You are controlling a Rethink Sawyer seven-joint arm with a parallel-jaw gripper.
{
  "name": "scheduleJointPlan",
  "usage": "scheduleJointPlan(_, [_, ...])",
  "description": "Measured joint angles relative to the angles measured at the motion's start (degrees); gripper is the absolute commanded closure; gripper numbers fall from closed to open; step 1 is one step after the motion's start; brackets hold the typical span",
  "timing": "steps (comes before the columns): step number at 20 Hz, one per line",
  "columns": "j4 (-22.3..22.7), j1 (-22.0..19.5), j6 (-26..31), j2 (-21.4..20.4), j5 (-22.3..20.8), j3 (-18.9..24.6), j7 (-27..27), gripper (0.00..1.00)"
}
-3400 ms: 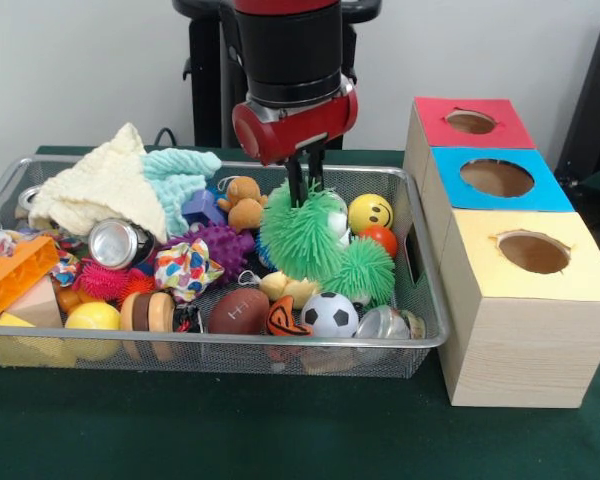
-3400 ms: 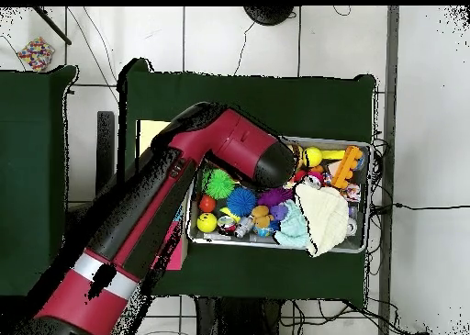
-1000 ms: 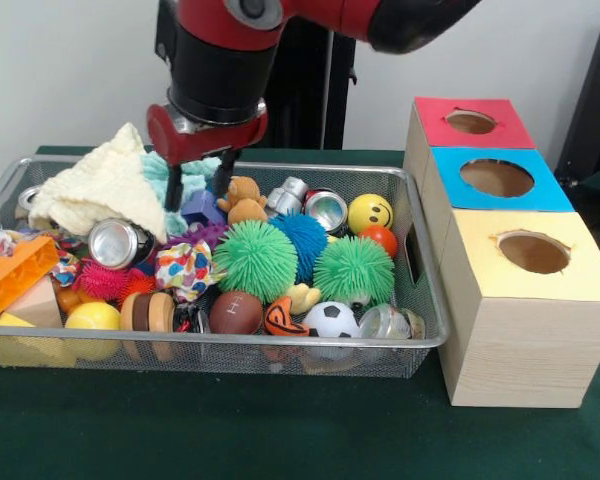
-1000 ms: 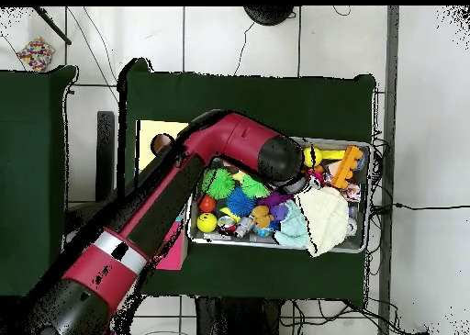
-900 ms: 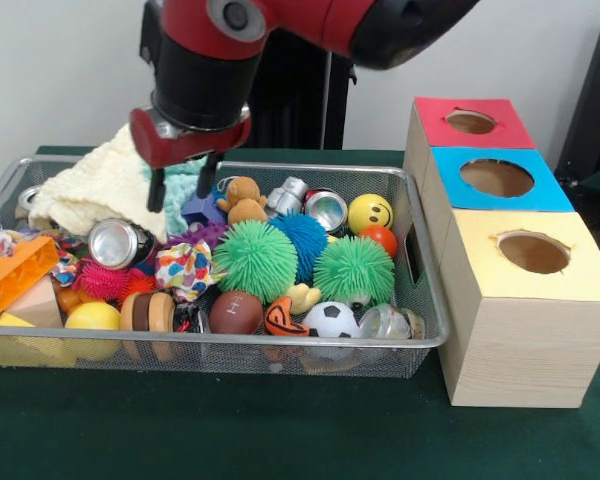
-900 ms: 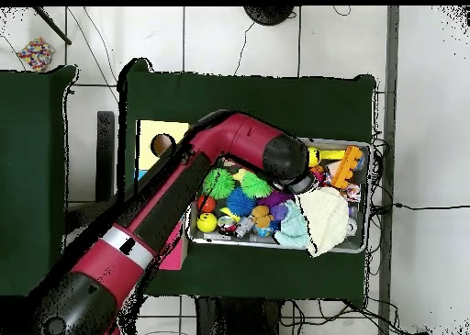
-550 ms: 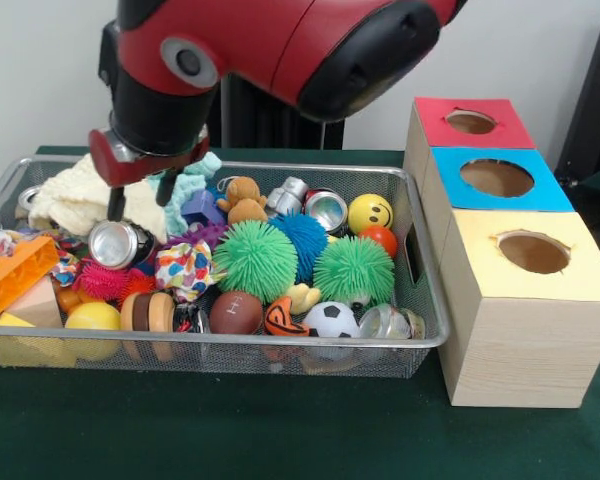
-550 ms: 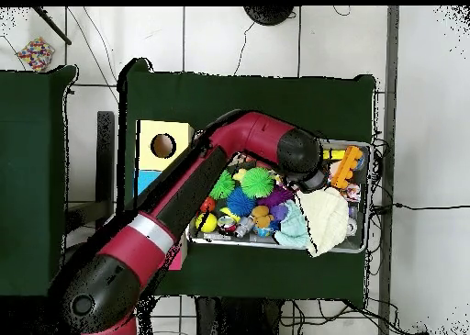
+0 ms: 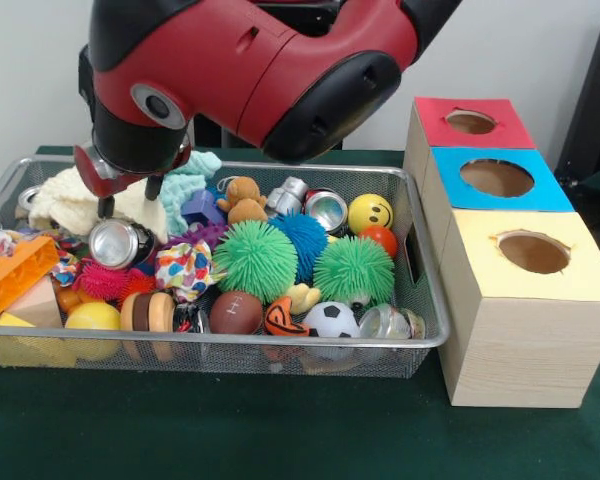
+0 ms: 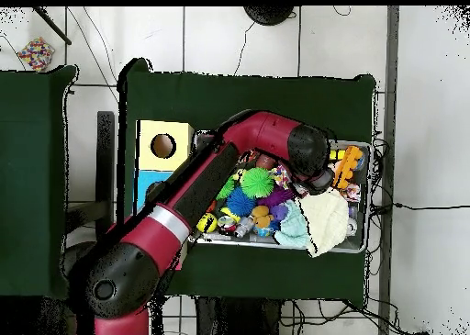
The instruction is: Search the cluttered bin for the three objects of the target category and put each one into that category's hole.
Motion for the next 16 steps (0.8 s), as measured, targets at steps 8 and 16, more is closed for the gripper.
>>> scheduleJointPlan(8, [-0.24,-0.06,-4.76,0.89,-0.01,-0.11,0.00,0.00])
scheduleJointPlan(16, [-0.29,-0.08,-7.57,1.28,-0.01,-0.12,0.00,0.00])
